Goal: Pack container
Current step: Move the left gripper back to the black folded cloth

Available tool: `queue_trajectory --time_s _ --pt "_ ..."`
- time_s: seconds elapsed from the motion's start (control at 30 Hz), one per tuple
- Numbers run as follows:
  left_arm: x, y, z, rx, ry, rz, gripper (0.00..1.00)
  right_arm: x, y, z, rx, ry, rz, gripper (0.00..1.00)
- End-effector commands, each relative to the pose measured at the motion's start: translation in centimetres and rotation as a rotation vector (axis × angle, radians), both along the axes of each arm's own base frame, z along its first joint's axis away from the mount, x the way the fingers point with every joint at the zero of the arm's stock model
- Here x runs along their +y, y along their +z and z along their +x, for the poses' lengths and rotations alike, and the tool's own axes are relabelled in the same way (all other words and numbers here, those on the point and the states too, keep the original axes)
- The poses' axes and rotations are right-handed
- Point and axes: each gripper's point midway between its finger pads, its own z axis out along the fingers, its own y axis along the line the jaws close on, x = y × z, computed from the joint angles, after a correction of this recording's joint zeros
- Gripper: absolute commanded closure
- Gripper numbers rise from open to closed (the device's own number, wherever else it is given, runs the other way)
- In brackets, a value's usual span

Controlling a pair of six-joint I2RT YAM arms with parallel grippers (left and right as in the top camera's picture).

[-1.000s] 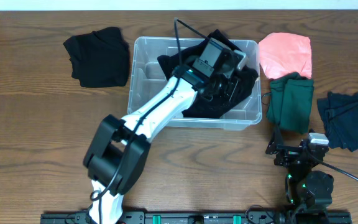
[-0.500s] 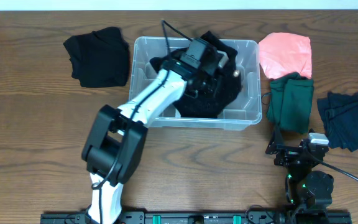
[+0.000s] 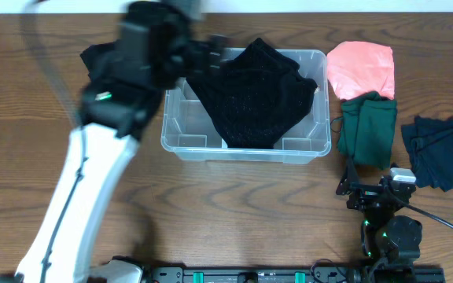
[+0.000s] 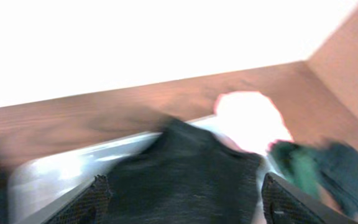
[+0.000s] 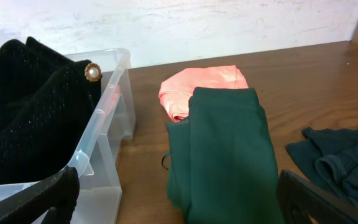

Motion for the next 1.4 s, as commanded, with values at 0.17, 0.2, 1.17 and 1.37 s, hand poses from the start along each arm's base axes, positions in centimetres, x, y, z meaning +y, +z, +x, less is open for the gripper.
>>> queue_trajectory --time_s 0.17,0.2,1.17,1.37 --pt "16.0 -7.3 0.8 0.302 0.518 0.058 0.21 -0.2 -0.1 0.0 -0.002 -0.009 0.010 0.01" --pt "17.4 -8.5 0.5 0.358 0.579 0.025 0.20 -0.2 -0.1 0.0 -0.002 -0.009 0.010 0.01" --pt "16.7 -23.9 6.9 0.666 0.453 -0.155 0.33 -0.2 -0.1 0.0 -0.002 -0.009 0.010 0.01" --pt "17.8 -25.6 8.9 0.602 0.437 -0.090 0.33 -0.2 -0.1 0.0 -0.002 -0.009 0.010 0.01"
